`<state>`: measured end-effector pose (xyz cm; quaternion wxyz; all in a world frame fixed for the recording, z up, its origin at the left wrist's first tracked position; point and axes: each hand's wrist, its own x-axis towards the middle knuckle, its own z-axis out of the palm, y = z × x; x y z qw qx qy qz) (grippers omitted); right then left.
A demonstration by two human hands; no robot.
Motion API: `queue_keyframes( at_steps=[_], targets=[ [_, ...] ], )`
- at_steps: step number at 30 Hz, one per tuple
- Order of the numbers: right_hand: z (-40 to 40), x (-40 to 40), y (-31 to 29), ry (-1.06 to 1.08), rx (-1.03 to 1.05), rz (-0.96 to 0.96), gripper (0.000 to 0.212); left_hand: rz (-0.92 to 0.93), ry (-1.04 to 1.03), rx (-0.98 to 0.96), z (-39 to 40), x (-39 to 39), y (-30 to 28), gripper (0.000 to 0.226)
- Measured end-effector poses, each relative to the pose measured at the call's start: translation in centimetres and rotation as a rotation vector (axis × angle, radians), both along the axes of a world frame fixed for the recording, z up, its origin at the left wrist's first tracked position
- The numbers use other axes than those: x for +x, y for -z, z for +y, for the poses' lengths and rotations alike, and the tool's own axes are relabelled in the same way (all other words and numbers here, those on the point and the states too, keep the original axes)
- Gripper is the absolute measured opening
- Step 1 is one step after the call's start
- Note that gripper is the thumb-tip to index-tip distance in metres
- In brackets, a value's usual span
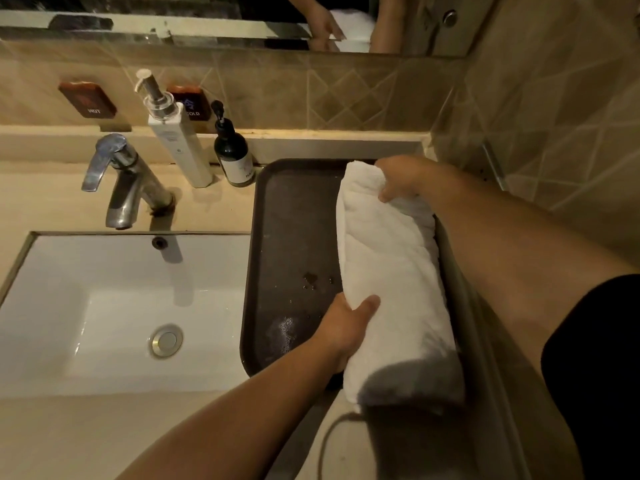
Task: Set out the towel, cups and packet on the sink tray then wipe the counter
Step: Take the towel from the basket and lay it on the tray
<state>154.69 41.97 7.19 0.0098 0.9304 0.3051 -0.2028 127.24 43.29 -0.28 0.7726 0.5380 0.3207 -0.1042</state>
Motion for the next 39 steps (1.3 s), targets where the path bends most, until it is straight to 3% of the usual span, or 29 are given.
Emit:
queue_keyframes(
  at_steps=[4, 7, 11, 13, 15, 19, 26, 32, 39],
  targets=[
    [0.2, 0.3, -0.1, -0.011, -0.013, 0.024, 0.061, 0.002, 0.058, 0.038, 0.2, 0.0, 0.2, 0.032],
    [-0.4, -0.1, 0.8, -0.003, -0.02, -0.103, 0.062, 0.047, 0.075, 0.162, 0.9, 0.0, 0.4, 0.036],
    [-1.5, -2.1, 3.2, -0.028, 0.05, -0.443, 0.064, 0.054, 0.13, 0.731, 0.5, -0.6, -0.1, 0.053],
    [-2.0, -3.4, 4.2, -0.01, 0.115, -0.529, 0.061, -0.074, 0.247, 1.154, -0.4, -1.4, -1.0, 0.058],
    [-2.2, -4.8, 5.1, 0.047, 0.186, -0.509, 0.058, -0.222, 0.444, 1.373, -1.5, -1.9, -1.2, 0.061],
    [-3.2, -6.9, 7.3, 0.091, 0.126, -0.314, 0.072, -0.196, 0.82, 1.353, -3.1, -2.9, 0.6, 0.069],
    [-3.3, -6.6, 6.6, 0.101, 0.049, -0.165, 0.08, -0.139, 0.877, 1.386, -2.9, -3.2, 0.3, 0.071],
    [-2.6, -9.1, 3.0, 0.095, -0.016, -0.23, 0.067, -0.091, 0.774, 1.37, 2.1, -5.5, -2.3, 0.075],
    [-3.2, -19.0, -0.8, 0.1, 0.112, -0.284, 0.06, -0.103, 0.508, 1.577, 12.6, -8.3, -7.3, 0.067]
  ],
)
